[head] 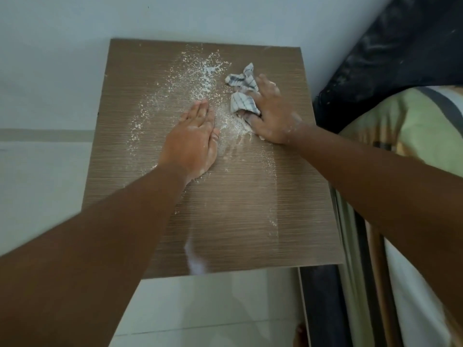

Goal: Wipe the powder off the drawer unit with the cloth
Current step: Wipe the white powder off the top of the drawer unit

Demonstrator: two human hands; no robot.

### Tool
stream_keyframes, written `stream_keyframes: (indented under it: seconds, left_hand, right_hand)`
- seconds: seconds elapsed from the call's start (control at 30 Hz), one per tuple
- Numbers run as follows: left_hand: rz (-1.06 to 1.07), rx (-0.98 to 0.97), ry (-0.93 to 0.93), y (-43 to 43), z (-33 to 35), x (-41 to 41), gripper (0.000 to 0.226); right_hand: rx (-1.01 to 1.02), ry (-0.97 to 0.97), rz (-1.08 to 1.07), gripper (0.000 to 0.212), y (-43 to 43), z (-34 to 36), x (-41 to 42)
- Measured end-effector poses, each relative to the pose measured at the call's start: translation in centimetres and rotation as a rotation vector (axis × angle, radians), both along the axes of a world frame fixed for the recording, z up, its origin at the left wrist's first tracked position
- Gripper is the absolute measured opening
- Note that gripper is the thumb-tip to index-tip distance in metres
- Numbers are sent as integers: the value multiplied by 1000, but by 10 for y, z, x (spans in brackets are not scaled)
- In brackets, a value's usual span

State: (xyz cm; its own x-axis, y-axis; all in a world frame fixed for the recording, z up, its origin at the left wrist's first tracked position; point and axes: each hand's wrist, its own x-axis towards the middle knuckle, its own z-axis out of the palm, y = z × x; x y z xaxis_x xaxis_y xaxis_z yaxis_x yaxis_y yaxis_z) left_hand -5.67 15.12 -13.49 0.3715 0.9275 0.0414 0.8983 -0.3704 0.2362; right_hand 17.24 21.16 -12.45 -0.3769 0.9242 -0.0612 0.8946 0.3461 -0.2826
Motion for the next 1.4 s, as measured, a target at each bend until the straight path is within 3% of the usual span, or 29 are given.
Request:
stream_keyframes:
  seconds: [0.73, 0.87, 1.03, 1.2, 1.3, 1.4]
  left_hand:
    - [36, -15, -6, -11, 11, 2, 54]
    - [44, -22, 4, -14, 13, 3, 55]
    - [29, -15, 26, -12, 13, 3, 55]
    - [8, -16, 29, -11, 13, 2, 55]
    - [-18, -51, -63, -3, 16, -5, 54]
    - [7, 6, -107, 20, 19, -30, 53]
  right_hand:
    - [-25, 19, 335, 73, -242, -13, 8]
    - [-21, 56, 357, 67, -263, -16, 10]
    - [-42, 64, 418, 91, -291, -18, 15]
    - [-127, 149, 520, 88, -314, -15, 10]
    - [-159, 197, 616, 87, -318, -8, -4]
    - [-91, 363, 540, 77, -293, 4, -26]
